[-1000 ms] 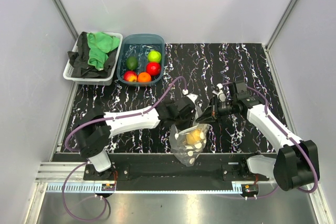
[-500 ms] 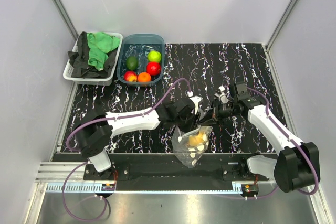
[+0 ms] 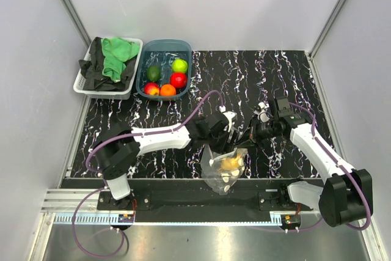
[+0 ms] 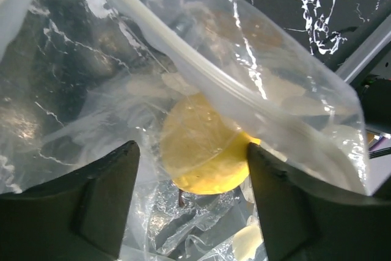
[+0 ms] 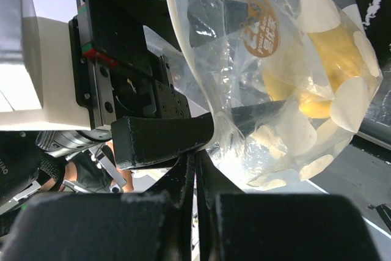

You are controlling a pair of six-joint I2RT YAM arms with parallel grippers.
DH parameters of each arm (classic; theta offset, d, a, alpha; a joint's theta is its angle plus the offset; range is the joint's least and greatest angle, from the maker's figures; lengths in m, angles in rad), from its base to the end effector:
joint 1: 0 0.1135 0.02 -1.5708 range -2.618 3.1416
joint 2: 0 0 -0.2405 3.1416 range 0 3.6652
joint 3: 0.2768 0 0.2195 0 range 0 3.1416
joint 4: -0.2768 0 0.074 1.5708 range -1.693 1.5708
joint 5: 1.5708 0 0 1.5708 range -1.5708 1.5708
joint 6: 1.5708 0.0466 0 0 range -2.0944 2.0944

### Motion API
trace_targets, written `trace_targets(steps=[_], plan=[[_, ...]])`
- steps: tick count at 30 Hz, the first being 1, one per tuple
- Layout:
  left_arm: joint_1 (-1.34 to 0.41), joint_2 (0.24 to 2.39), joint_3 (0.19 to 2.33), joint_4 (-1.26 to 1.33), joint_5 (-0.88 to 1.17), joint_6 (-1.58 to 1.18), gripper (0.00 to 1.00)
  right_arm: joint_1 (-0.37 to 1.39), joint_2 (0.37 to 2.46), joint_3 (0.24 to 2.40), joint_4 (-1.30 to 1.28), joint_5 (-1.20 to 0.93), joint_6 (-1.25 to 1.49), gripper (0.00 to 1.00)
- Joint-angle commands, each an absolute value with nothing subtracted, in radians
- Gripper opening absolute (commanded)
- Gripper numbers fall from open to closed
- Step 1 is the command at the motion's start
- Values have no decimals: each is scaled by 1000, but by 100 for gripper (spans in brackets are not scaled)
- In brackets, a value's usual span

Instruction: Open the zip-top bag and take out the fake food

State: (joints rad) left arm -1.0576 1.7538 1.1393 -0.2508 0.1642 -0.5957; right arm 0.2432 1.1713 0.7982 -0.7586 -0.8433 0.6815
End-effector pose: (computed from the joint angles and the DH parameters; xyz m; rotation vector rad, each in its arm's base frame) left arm 0.1645 -0.3075 0.1859 0.6842 2.5591 -0.8647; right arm 0.1756 0.0794 0.2189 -0.3348 -2.7910 -1.4013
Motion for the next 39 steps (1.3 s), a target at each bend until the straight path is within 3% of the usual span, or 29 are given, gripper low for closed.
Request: trace_targets(steps=[1, 9, 15, 22, 23, 27, 29, 32, 34, 39], plan=[[-1091, 1824, 1160, -213, 228, -545, 78, 252, 1157, 828, -673, -873, 696, 0], [-1117, 1789, 1158, -233, 236, -540, 86, 252, 1147, 824, -678, -871, 686, 0], [-1140, 1660, 1210, -371, 3, -482, 81, 252, 1143, 824, -678, -868, 681, 0], [-1138, 1670, 1247, -387, 179, -465, 52, 253, 1149, 830, -676, -868, 680, 0], [-1140, 1675, 1244, -385, 199, -469, 44, 252, 1149, 830, -676, -868, 680, 0], [-1140, 1690, 1238, -354, 299, -491, 31, 252, 1143, 827, -677, -865, 680, 0], [-1140, 1706, 1235, -335, 325, -503, 32, 252, 1143, 824, -677, -862, 681, 0], [-1140, 1730, 1243, -333, 347, -511, 44, 252, 1138, 824, -678, -859, 686, 0], [-1141, 1738, 1239, -331, 336, -520, 57, 252, 1137, 824, -676, -858, 686, 0], [-1147, 1773, 1247, -337, 318, -512, 70, 252, 1132, 818, -675, -853, 690, 0]])
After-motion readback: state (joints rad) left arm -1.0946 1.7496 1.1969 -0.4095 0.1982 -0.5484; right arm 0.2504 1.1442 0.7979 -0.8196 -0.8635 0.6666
